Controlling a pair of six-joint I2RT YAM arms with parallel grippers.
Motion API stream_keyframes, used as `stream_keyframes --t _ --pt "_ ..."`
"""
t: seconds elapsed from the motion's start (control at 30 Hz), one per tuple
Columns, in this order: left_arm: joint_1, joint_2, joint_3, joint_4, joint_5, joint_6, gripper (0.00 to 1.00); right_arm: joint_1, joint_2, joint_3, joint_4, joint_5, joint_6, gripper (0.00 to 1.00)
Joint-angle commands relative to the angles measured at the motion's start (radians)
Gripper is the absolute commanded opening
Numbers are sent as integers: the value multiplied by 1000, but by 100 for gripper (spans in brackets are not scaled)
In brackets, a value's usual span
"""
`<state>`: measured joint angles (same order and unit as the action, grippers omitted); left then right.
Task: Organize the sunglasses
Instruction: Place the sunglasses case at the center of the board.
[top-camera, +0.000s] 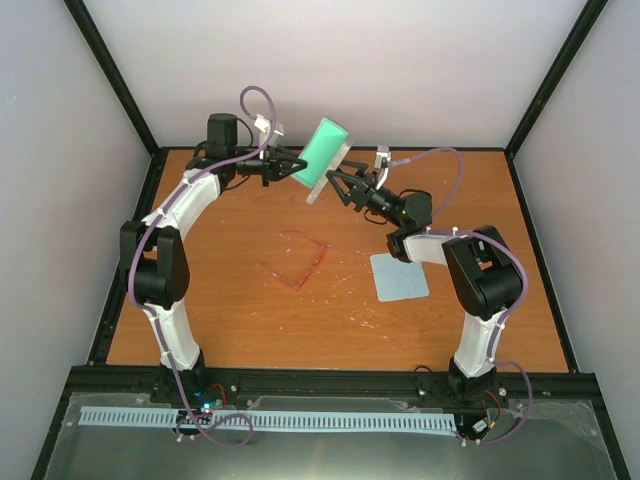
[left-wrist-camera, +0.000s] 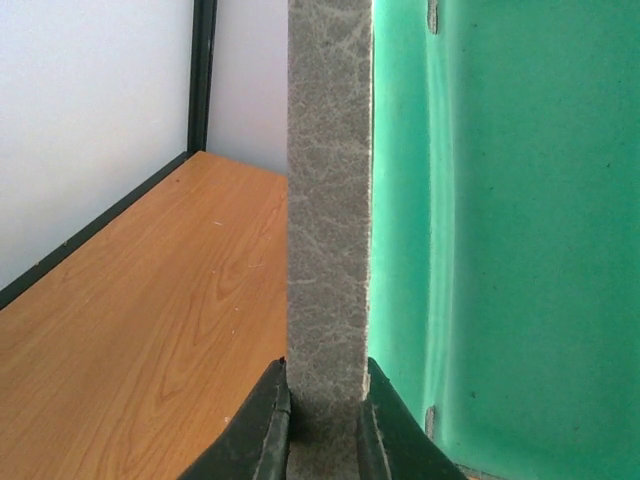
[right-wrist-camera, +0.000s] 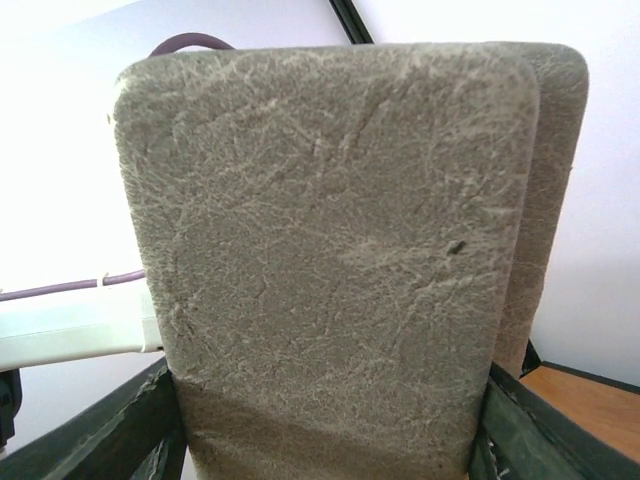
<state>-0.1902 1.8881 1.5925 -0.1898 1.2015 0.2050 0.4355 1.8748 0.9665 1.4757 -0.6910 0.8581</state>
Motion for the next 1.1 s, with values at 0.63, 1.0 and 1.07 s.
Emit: stream_keyframes --t 0.63,1.0,1.07 --pt "-176 106 264 -412 -629 831 0 -180 -698 -349 -999 572 -705 100" --pt "-326 203 205 -339 -958 939 0 -184 -740 -384 -1021 555 -708 100" --pt "-345 220 180 -296 -1020 919 1 -185 -749 -386 -1036 555 -720 100"
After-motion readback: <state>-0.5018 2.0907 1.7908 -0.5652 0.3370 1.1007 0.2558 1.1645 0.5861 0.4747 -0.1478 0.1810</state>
